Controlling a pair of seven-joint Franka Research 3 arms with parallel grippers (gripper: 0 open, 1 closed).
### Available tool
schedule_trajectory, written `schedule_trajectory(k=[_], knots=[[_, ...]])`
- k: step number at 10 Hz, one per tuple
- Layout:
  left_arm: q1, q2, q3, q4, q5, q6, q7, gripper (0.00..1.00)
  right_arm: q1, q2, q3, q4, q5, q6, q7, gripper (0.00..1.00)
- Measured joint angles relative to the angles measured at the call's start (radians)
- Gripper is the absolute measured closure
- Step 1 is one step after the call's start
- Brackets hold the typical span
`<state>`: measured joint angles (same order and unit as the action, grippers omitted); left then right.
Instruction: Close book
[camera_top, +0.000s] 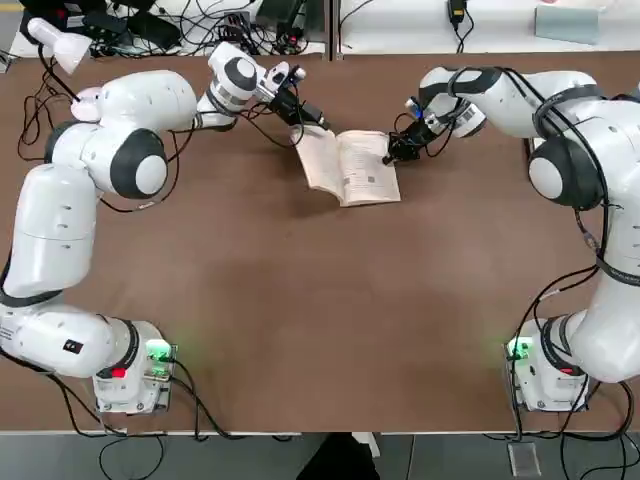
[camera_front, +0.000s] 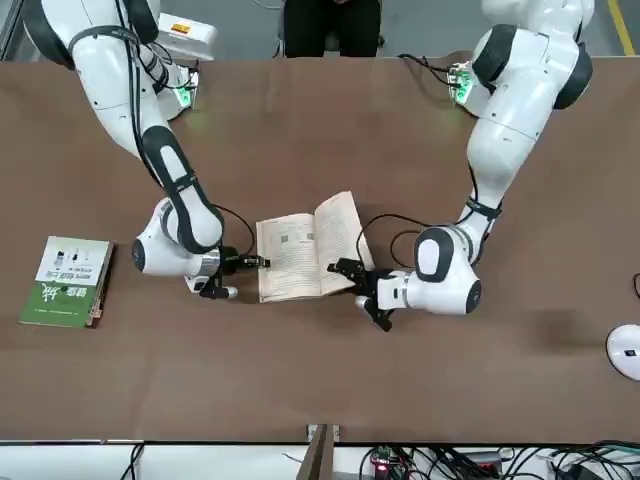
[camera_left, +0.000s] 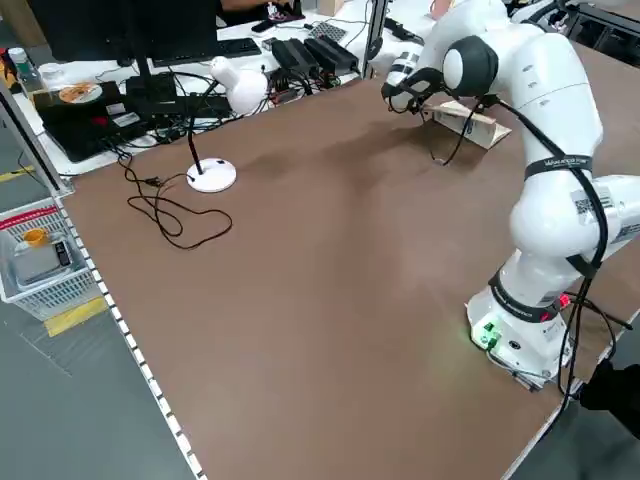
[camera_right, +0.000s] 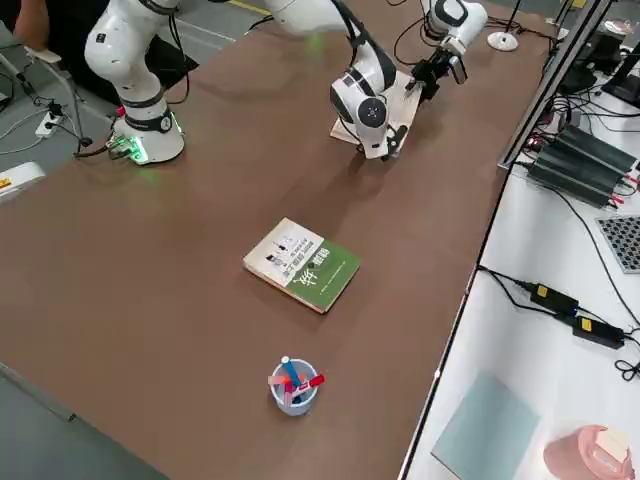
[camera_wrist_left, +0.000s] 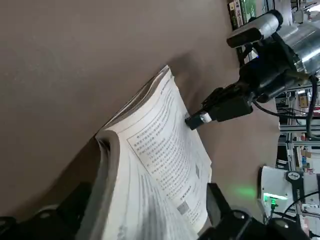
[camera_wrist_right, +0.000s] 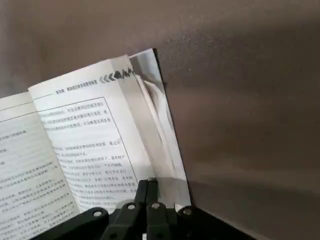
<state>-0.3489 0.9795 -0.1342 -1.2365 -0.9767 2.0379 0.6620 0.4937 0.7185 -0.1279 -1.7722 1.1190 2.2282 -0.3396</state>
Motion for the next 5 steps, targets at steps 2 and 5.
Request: schedule_trajectory(k=[2,5], knots=[[0.005,-0.01,0.005,0.0,0.0,-0.026,-0.023,0.0,0.0,0.0,0.0,0.0,0.0,0.0,0.0,0.99],[0.007,-0.025,0.024,0.0,0.0,-0.065,-0.045,0.0,0.0,0.0,0.0,0.0,0.0,0.0,0.0,0.99]])
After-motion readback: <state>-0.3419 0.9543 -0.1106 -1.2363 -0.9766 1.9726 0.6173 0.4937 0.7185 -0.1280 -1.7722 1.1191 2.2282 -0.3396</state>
